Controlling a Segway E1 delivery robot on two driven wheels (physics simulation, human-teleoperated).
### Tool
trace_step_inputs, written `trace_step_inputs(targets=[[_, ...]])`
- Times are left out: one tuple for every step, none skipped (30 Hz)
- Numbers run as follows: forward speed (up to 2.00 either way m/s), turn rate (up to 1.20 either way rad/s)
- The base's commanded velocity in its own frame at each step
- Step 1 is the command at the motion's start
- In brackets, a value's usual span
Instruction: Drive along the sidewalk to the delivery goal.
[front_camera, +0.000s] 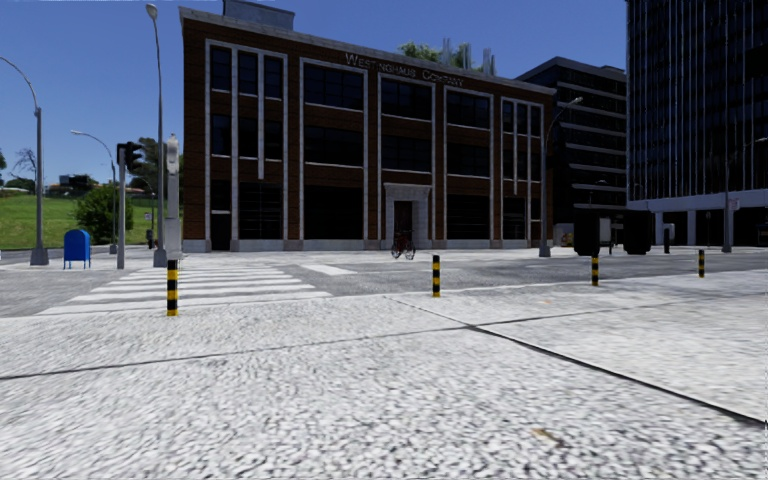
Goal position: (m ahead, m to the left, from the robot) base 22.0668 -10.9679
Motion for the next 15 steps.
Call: trace_step_inputs(targets=[[2.0, 0.28], [2.0, 0.28], [2.0, 0.29], [2.0, 0.29], [2.0, 0.29], [2.0, 0.29], [2.0, 0.29], [2.0, 0.32], [2.0, 0.41], [2.0, 0.5], [2.0, 0.5], [2.0, 0.53], [2.0, 0.55], [2.0, 0.57], [2.0, 0.57]])
